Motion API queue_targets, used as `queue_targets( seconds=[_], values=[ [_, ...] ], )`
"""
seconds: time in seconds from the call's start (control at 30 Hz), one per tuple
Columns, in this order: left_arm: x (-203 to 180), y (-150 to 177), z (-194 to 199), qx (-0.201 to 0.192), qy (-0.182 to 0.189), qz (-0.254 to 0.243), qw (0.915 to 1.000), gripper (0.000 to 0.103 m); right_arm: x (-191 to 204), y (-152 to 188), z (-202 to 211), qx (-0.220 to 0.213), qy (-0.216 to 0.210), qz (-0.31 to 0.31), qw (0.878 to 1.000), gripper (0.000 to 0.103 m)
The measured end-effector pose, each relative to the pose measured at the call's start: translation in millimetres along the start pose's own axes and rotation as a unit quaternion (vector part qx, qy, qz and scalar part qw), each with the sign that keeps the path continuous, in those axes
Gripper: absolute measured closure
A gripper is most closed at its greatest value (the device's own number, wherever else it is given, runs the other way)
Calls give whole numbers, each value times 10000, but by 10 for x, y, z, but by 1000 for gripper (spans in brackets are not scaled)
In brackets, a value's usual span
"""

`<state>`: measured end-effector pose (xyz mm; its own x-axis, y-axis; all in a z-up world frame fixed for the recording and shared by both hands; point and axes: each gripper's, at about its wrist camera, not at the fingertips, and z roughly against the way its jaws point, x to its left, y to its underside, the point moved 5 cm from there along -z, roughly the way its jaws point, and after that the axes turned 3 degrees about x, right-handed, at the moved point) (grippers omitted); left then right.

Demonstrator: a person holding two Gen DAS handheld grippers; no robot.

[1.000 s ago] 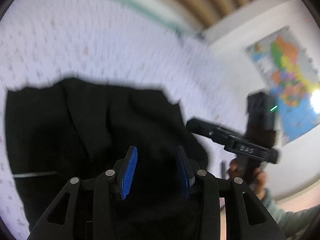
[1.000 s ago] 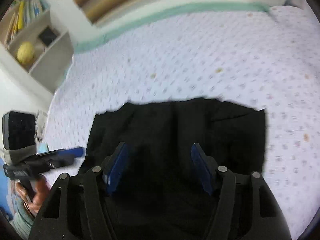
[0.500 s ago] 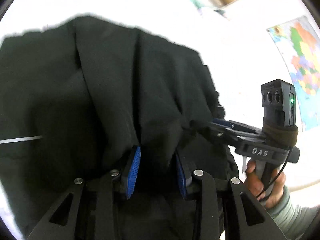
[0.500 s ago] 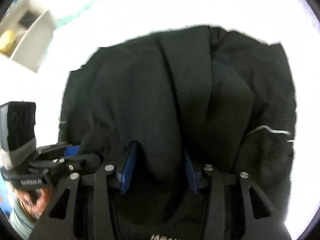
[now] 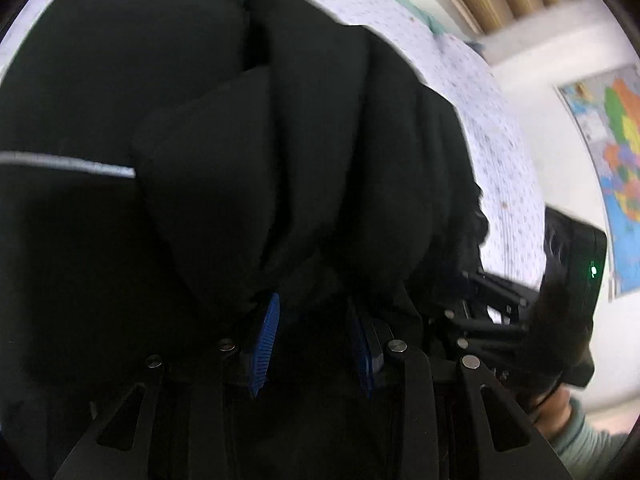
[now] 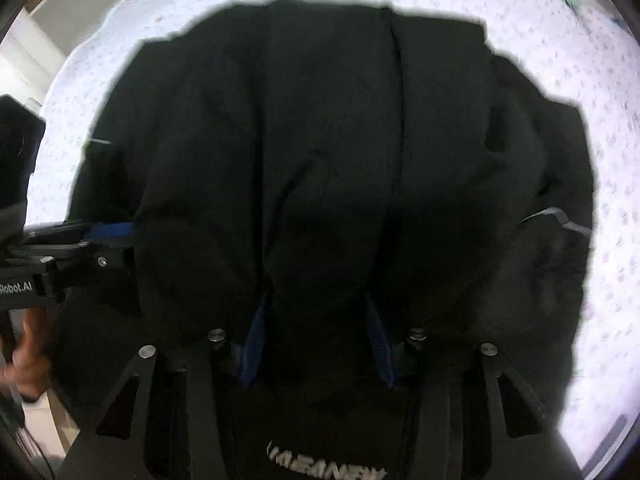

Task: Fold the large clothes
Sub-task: 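Grasp the folded jacket edge with both grippers and lift it, then lift the folded jacket off the bed with both grippers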

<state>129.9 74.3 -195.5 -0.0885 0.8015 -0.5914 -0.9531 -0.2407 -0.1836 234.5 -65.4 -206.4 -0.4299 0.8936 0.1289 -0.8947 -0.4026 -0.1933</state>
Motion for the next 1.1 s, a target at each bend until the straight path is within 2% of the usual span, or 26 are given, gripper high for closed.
queue_targets(
  seconds=[0.13,0.2,0.27,0.33,0.47,0.57,0.63,0.77,1.0,1.03,1.1],
  values=[
    [10,96,253,77,121,1,9999,68,10,31,97,-112,51,-67,9999,52],
    [16,64,400,110,161,-20,9998,67,-19,75,197,-105,-91,-140,9998,52],
    [156,80,661,17,107,-127,9999,67,-68,158,350,-158,-268,-229,9993,52],
    [277,207,991,-101,-97,-147,9998,67,-165,275,537,-211,-382,-329,9985,52],
    [674,527,1484,-140,-305,229,9992,63,-494,659,859,-258,-160,-567,9979,52],
    [1025,804,1710,-71,-425,650,9970,62,-764,967,962,-154,62,-891,9959,52],
    [1207,981,1777,30,-468,901,9948,62,-961,1132,998,-36,174,-1183,9928,52],
    [1298,1182,1659,172,-490,1208,9913,62,-1171,1401,1126,68,71,-1651,9862,52],
    [1470,1489,1518,438,-482,1483,9868,62,-1373,1811,1174,379,325,-1792,9825,52],
    [1478,1517,1503,466,-524,1488,9864,62,-1435,1949,1190,424,339,-1831,9816,52],
    [1477,1558,1509,431,-534,1510,9862,62,-1439,2073,1188,522,374,-1874,9802,52]
  ],
)
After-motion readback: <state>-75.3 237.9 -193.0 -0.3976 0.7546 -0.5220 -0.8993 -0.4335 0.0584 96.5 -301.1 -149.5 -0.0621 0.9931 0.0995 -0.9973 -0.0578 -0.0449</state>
